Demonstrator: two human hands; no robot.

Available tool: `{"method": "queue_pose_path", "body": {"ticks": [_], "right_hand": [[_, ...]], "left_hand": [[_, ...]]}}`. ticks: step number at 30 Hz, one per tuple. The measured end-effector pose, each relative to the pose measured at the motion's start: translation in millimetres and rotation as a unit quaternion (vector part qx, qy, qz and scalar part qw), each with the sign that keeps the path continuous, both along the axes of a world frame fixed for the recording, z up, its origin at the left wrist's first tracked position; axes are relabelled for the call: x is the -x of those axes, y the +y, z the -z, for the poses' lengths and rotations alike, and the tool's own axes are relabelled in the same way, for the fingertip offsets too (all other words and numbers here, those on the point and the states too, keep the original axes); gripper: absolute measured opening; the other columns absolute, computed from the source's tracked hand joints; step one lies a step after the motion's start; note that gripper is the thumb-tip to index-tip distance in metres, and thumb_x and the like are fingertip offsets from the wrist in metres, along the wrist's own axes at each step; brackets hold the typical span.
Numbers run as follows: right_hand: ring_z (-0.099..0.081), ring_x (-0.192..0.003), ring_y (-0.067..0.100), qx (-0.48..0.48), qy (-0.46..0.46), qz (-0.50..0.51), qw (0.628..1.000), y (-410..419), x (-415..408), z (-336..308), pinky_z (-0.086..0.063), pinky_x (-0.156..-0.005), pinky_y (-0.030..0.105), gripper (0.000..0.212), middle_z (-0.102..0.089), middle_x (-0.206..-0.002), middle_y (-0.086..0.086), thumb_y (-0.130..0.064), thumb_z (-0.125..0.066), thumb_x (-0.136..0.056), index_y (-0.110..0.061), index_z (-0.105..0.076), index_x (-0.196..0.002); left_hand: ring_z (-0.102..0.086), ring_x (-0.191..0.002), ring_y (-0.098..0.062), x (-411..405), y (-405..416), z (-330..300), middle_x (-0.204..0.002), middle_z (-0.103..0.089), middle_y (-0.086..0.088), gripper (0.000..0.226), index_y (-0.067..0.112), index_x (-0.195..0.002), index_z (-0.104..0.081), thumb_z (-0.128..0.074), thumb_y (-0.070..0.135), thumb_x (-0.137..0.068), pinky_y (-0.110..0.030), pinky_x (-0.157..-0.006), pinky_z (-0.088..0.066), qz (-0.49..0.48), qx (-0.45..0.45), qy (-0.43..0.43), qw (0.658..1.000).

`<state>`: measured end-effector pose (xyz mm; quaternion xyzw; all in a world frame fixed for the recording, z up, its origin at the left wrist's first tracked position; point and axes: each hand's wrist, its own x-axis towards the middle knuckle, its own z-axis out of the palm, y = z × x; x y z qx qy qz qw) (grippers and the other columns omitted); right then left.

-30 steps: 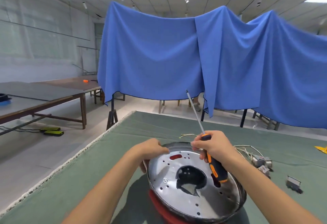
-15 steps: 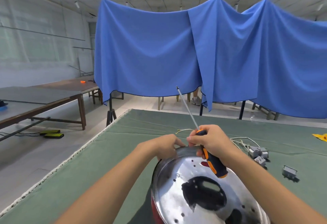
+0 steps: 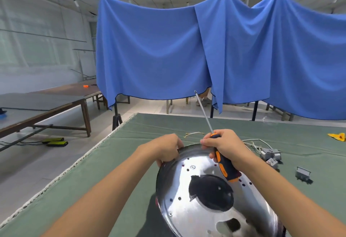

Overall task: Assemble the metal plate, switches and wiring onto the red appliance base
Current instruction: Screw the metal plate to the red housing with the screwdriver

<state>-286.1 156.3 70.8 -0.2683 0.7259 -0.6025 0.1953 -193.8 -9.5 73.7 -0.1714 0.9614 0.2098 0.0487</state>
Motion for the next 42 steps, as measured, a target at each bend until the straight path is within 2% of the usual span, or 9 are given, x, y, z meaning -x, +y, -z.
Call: {"method": "queue_pose_path", "body": {"ticks": [4,9,12,14,16,19,28,35,42], "right_hand": [[-0.052,-0.036,0.017,0.035,0.001,-0.001,0.999,-4,-6,4,-0.042,-0.037,0.023,0.014,-0.066,-0.057,0.008,-0.003,-0.07,-0.083,-0.003,-0.06,-0.074],[-0.049,-0.035,0.019,0.065,-0.039,0.019,0.997,-9,-12,19,-0.038,-0.037,0.022,0.013,-0.065,-0.063,0.014,0.001,-0.068,-0.084,-0.001,-0.058,-0.075],[-0.05,-0.034,0.018,0.083,-0.058,0.035,0.994,-15,-9,25,-0.037,-0.037,0.021,0.012,-0.066,-0.063,0.013,0.0,-0.067,-0.085,-0.003,-0.058,-0.077],[-0.05,-0.035,0.017,0.116,-0.064,0.036,0.991,-20,-7,23,-0.039,-0.037,0.021,0.011,-0.067,-0.063,0.011,-0.003,-0.067,-0.086,-0.005,-0.059,-0.078],[-0.051,-0.037,0.017,0.145,-0.063,0.019,0.987,-27,-8,20,-0.041,-0.038,0.021,0.009,-0.068,-0.066,0.011,-0.006,-0.067,-0.086,-0.004,-0.06,-0.082],[-0.053,-0.038,0.016,0.159,-0.067,-0.017,0.985,-40,-13,15,-0.043,-0.038,0.021,0.008,-0.067,-0.065,0.009,-0.008,-0.068,-0.086,-0.004,-0.061,-0.084],[-0.054,-0.04,0.014,0.141,-0.009,-0.003,0.99,-64,-19,20,-0.047,-0.042,0.023,0.01,-0.065,-0.06,0.005,-0.012,-0.068,-0.087,-0.005,-0.062,-0.087],[-0.052,-0.039,0.015,0.162,-0.02,-0.029,0.986,-69,-21,24,-0.048,-0.042,0.026,0.012,-0.064,-0.059,0.005,-0.016,-0.068,-0.087,-0.007,-0.061,-0.085],[-0.049,-0.036,0.016,0.176,0.019,-0.021,0.984,-72,-27,26,-0.045,-0.039,0.024,0.017,-0.058,-0.053,0.004,-0.019,-0.068,-0.087,-0.006,-0.058,-0.084]], "left_hand": [[-0.059,-0.1,-0.026,9,-2,-12,-0.111,-0.067,0.001,0.032,0.036,-0.115,-0.064,-0.052,0.019,-0.09,-0.033,-0.076,-0.044,0.0,0.131,0.07,0.989],[-0.061,-0.102,-0.021,4,15,14,-0.109,-0.069,-0.002,0.03,0.023,-0.108,-0.069,-0.05,0.013,-0.086,-0.034,-0.089,-0.049,-0.039,0.005,0.163,0.986],[-0.062,-0.088,-0.016,0,23,15,-0.091,-0.071,0.001,0.022,0.017,-0.095,-0.072,-0.052,0.01,-0.085,-0.029,-0.079,-0.05,-0.102,-0.033,0.293,0.95],[-0.06,-0.065,-0.016,-5,24,9,-0.075,-0.069,-0.004,0.017,0.01,-0.085,-0.071,-0.054,0.01,-0.087,-0.026,-0.06,-0.049,-0.154,-0.207,0.338,0.905],[-0.059,-0.055,-0.016,-10,26,3,-0.073,-0.069,-0.009,0.023,0.002,-0.088,-0.07,-0.054,0.017,-0.093,-0.024,-0.049,-0.048,-0.165,-0.43,0.283,0.841],[-0.063,-0.062,-0.021,-15,23,5,-0.074,-0.066,-0.012,0.032,0.002,-0.088,-0.069,-0.05,0.026,-0.097,-0.027,-0.051,-0.049,-0.134,-0.553,0.227,0.79],[-0.062,-0.055,-0.019,-15,20,13,-0.063,-0.064,-0.009,0.027,0.01,-0.076,-0.072,-0.053,0.019,-0.093,-0.021,-0.047,-0.048,-0.174,-0.546,0.301,0.762],[-0.055,-0.047,-0.012,-19,19,15,-0.08,-0.064,-0.006,0.027,0.003,-0.109,-0.071,-0.062,0.017,-0.087,-0.018,-0.044,-0.044,-0.196,-0.643,0.298,0.678],[-0.054,-0.045,-0.015,-17,19,17,-0.064,-0.061,-0.005,0.021,-0.002,-0.099,-0.072,-0.063,0.012,-0.087,-0.019,-0.041,-0.042,-0.221,-0.65,0.323,0.652]]}}
